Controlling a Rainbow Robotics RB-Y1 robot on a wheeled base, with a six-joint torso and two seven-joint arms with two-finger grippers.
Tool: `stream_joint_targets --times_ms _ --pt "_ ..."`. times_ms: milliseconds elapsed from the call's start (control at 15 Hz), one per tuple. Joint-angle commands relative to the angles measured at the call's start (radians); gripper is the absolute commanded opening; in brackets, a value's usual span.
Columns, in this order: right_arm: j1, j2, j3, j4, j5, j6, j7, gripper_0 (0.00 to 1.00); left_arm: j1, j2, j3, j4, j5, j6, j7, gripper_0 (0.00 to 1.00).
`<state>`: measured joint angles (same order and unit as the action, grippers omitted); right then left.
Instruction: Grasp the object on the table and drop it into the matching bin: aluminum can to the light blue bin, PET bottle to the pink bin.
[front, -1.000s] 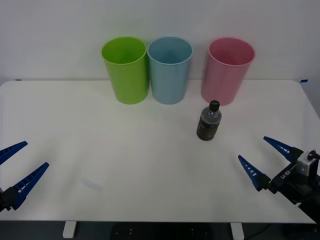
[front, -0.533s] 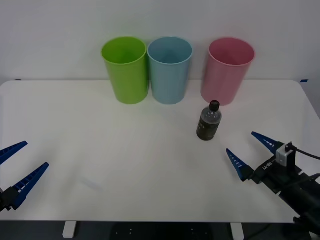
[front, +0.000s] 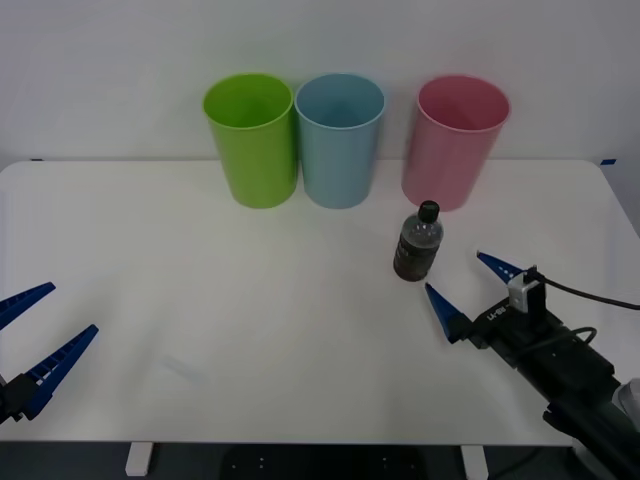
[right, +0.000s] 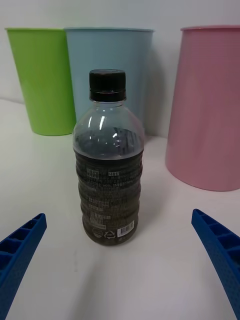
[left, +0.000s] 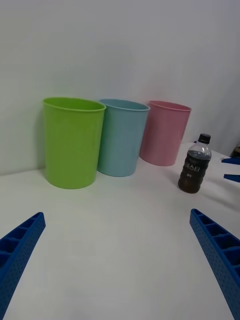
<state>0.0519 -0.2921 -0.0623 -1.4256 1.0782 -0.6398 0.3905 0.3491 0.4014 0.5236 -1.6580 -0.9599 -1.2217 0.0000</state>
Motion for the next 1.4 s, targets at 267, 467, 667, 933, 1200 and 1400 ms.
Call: stream_joint_targets --times_ms 267,467,667,933,1200,1400 --pt "-0.041 0.021 0.087 0.001 -0.004 0.146 0.016 1.0 0.0 0.0 0.0 0.0 0.0 0.0 0.0 1.0" --pt "-0.099 0.054 0.093 0.074 0.014 0.16 0.024 1.0 0.0 0.0 0.0 0.0 0.0 0.0 0.0 1.0" --pt "-0.15 0.088 0.09 0.129 0.042 0.189 0.041 1.0 0.0 0.0 0.0 0.0 0.0 0.0 0.0 1.0" --pt "-0.219 0.113 0.09 0.206 0.051 0.203 0.057 1.0 0.0 0.0 0.0 0.0 0.0 0.0 0.0 1.0" --pt "-0.297 0.122 0.09 0.295 0.051 0.206 0.068 1.0 0.0 0.0 0.0 0.0 0.0 0.0 0.0 1.0" --pt "-0.313 0.122 0.088 0.312 0.051 0.215 0.07 1.0 0.0 0.0 0.0 0.0 0.0 0.0 0.0 1.0"
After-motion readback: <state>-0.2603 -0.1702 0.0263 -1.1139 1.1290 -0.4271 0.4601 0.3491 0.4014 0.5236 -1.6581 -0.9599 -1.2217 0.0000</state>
